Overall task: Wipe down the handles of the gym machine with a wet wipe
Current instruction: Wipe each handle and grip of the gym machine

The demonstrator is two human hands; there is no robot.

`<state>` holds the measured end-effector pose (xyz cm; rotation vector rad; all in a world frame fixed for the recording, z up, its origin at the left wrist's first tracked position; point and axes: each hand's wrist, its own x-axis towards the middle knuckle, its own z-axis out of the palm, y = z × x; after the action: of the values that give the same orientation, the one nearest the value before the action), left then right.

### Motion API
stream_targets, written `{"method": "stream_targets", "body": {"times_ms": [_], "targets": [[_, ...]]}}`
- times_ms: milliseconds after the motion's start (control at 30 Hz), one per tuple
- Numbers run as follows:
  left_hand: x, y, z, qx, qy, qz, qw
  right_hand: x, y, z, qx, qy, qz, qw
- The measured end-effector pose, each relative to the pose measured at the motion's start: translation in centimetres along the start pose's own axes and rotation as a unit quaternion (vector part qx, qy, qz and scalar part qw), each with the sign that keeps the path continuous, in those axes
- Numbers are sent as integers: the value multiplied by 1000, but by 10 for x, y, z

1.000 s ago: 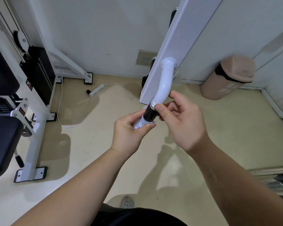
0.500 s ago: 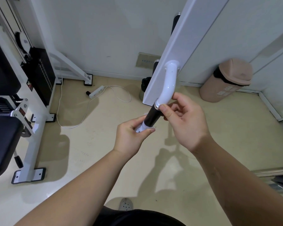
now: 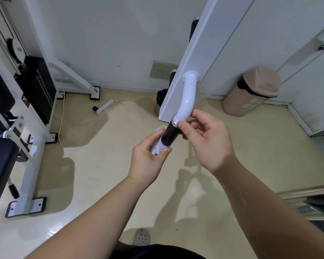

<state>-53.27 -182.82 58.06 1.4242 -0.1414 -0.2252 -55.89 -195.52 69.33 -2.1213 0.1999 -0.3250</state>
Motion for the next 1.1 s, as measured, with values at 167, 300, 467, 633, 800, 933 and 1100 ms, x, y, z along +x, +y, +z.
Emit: {"method": "stream_targets", "body": {"times_ms": [167,300,467,633,800,933,1100], "targets": [[-24,-1,13,58,16,81,995,-2,0,7,9,10,-5,1000],[-30,-5,17,51,61,46,996,-2,0,9,1,14,-6,1000],[-14,22,17,-37,68,62,995,-3,-1,7,3,18,-5,1000],[-15,2,15,-80,95,46,991,-4,0,9,4,29,-3,1000],[-12,-10,5,-71,107,-21,992,-4,2,7,6,29,3,1000],[-2,30,11,-114,114,39,986,-4,-1,6,9,15,1,1000],[-1,27,5,-143,97,29,985,-3,-3,9,9,12,-2,1000]]}}
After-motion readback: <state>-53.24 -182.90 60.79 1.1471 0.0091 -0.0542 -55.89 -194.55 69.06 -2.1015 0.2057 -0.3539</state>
